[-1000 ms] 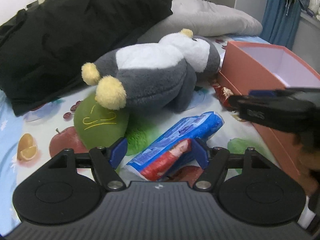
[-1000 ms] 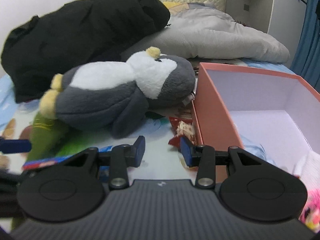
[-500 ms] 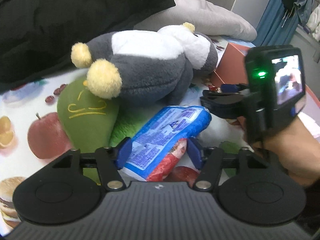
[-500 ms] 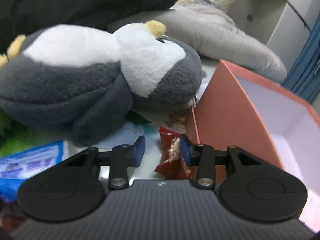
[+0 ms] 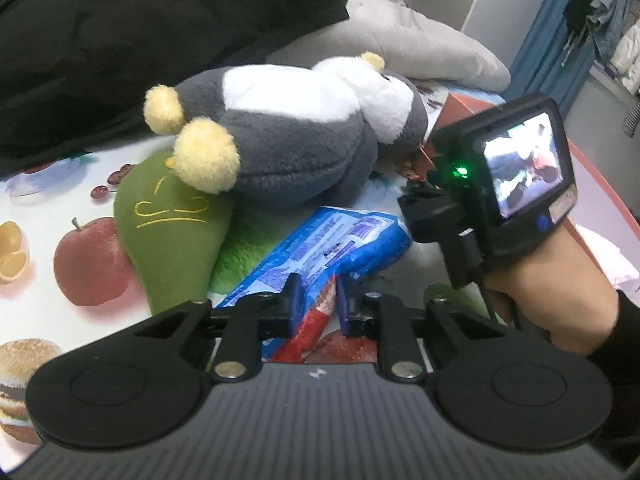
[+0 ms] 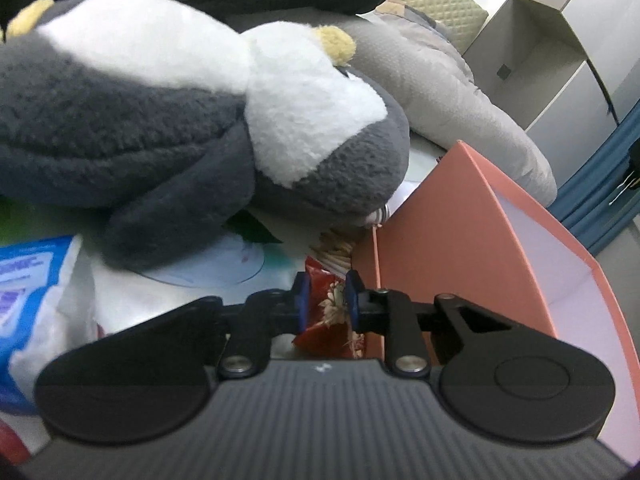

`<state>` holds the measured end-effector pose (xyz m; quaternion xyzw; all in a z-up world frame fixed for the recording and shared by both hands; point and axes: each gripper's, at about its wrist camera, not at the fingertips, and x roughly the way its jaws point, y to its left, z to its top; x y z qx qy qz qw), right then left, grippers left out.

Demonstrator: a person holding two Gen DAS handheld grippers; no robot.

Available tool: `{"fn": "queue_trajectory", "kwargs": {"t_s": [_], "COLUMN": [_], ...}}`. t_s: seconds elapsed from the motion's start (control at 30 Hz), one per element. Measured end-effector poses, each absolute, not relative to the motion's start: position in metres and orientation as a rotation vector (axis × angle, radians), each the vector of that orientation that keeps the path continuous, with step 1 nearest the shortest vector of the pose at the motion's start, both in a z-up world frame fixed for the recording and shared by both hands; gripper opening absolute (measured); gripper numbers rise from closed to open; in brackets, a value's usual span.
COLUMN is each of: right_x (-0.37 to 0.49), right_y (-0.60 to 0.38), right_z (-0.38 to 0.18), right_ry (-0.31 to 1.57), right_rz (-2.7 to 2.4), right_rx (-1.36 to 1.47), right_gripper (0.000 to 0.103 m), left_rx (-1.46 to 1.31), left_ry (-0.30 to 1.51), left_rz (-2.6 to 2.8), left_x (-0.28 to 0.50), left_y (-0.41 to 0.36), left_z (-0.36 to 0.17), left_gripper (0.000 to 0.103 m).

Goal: Organize soft objects
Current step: 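Close the left gripper on the snack bag while the right gripper closes on the candy packet, then lift the snack bag and candy packet with both grippers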

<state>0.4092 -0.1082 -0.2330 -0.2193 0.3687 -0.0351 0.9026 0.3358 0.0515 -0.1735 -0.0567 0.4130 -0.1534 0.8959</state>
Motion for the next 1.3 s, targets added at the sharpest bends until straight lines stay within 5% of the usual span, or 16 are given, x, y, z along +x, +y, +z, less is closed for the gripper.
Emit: {"fn": "queue_trajectory", "kwargs": {"t_s": [0.73, 1.3], "right_x": [0.277, 0.17], "right_y": [-0.132, -0.145], "right_z": [-0.161, -0.179], "right_ry": [0.736, 0.781], "right_rz": [0.098, 0.22], "right_rx": [-0.249, -0.297], "right_gripper": [0.019, 0.019], "left_rx": [-0.286, -0.283], "left_ry": [0.87, 0.909], "left_rz": [-0.163, -0.165], "left_x": [0.266, 0.201], "left_y": [0.054, 0.017], "left_z": [-0.155, -0.151], "left_gripper": [0.01, 0.01]}}
